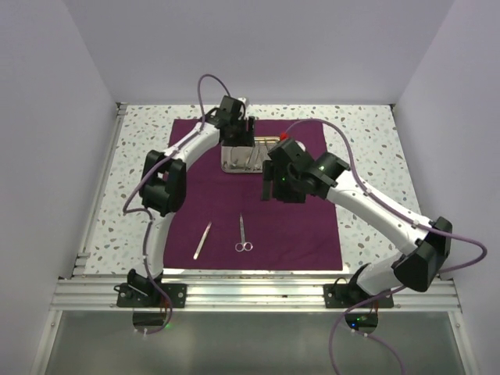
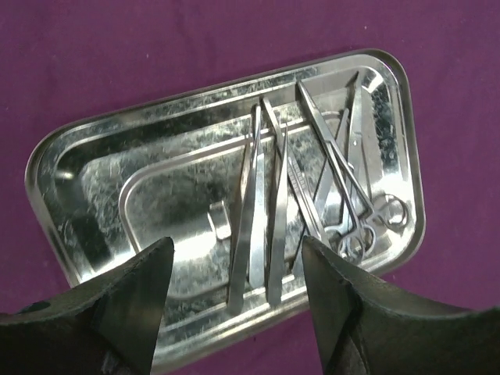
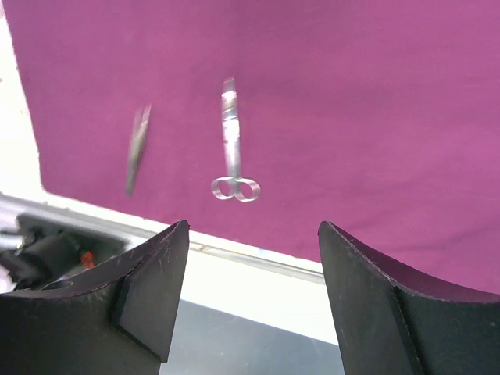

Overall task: Open and lay out the surgical kit
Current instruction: Pick up the medical item from the container.

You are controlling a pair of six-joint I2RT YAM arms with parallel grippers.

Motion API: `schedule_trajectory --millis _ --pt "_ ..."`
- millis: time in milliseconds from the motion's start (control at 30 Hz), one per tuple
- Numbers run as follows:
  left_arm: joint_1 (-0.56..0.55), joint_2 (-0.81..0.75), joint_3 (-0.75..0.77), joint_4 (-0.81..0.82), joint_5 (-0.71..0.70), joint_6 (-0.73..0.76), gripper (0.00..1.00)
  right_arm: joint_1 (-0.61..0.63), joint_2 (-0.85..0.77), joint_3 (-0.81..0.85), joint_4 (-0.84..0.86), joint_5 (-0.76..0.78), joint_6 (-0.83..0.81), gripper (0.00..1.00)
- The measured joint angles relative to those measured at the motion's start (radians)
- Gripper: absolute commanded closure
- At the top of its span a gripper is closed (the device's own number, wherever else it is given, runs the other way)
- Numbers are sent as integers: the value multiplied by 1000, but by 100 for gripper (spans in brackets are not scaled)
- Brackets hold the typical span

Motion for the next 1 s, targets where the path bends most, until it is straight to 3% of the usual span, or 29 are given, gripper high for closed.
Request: schedule_trajectory --millis 267,500,800,967,1000 --pt "-11 161 147 -19 -19 26 31 -166 -50 -55 -72 30 -47 32" --pt "-32 234 264 -54 -100 60 34 -208 -51 -62 -87 26 -93 35" --pt "-55 245 279 -91 -200 107 53 -275 -4 -48 -87 -5 -151 39" --pt "-55 257 279 -95 -218 122 70 -299 26 -25 -86 -24 -180 43" --pt "-55 258 279 -95 -220 126 77 -303 27 -21 -86 -26 -185 43"
